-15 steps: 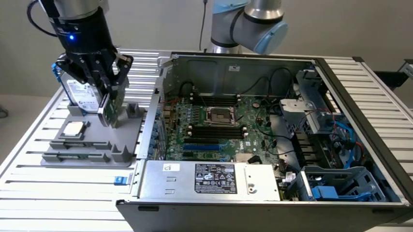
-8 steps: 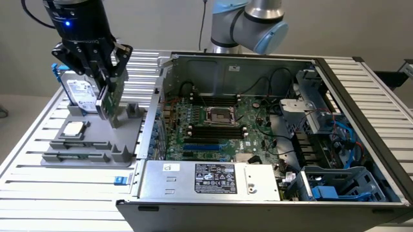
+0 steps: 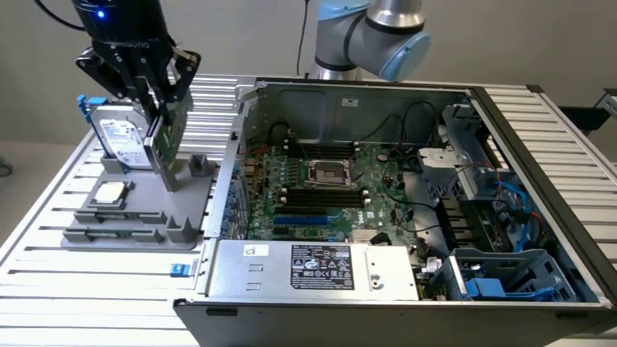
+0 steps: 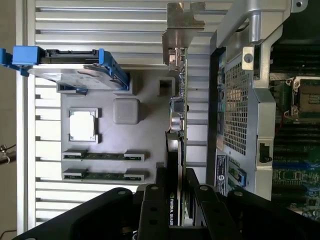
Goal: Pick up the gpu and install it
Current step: 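Pick up the gpu and move the gpu toward the slot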
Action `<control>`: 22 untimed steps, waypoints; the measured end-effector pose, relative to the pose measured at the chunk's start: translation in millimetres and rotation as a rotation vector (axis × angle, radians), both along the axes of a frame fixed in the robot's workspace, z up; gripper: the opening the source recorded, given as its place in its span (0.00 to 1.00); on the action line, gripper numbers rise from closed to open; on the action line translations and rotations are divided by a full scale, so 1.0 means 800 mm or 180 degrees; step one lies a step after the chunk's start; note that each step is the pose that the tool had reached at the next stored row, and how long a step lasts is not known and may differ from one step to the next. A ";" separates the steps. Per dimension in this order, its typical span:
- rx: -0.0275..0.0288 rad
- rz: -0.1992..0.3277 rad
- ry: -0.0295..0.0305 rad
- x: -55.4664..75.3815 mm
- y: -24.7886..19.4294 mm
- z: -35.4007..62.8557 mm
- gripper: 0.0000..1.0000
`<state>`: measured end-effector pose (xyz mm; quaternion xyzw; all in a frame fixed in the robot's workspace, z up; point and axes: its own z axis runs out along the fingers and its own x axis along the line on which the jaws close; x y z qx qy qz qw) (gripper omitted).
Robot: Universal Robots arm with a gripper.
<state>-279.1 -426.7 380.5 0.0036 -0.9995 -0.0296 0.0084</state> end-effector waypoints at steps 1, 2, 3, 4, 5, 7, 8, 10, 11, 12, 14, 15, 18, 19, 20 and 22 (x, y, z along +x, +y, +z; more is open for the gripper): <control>0.0003 0.0000 0.0000 0.001 0.0003 0.002 0.26; 0.0005 0.0000 0.0000 0.003 0.0007 0.005 0.26; 0.0009 0.0000 0.0000 0.004 0.0010 0.007 0.26; 0.0012 0.0000 0.0000 0.006 0.0013 0.009 0.26; 0.0016 0.0000 0.0001 0.008 0.0015 0.011 0.26; 0.0025 0.0000 0.0001 0.012 0.0018 0.015 0.26; 0.0031 0.0000 0.0001 0.015 0.0020 0.017 0.26; 0.0045 0.0000 0.0000 0.022 0.0023 0.020 0.26; 0.0052 0.0000 0.0001 0.026 0.0025 0.021 0.26; 0.0059 0.0000 0.0001 0.030 0.0026 0.023 0.26; 0.0076 0.0000 0.0001 0.039 0.0028 0.025 0.26; 0.0083 0.0000 0.0001 0.043 0.0028 0.027 0.26; 0.0099 0.0000 0.0003 0.055 0.0028 0.032 0.26; 0.0103 0.0000 0.0005 0.060 0.0028 0.035 0.26; 0.0107 0.0000 0.0009 0.065 0.0029 0.038 0.26; 0.0112 0.0000 0.0019 0.076 0.0028 0.045 0.26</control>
